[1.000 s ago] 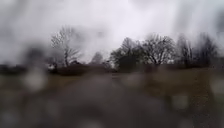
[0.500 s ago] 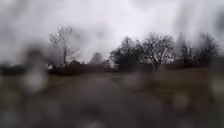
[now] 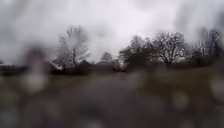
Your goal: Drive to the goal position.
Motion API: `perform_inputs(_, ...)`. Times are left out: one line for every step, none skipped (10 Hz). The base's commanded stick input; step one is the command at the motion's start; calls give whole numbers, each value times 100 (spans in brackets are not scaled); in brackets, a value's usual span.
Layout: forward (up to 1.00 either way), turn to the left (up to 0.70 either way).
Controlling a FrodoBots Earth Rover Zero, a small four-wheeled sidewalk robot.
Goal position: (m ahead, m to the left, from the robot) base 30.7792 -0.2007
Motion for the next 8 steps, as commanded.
perform_inputs(70, 0)
perform_inputs(70, 0)
perform_inputs(70, 0)
perform_inputs(70, 0)
perform_inputs(70, 0)
perform_inputs(70, 0)
perform_inputs(70, 0)
perform_inputs(70, 0)
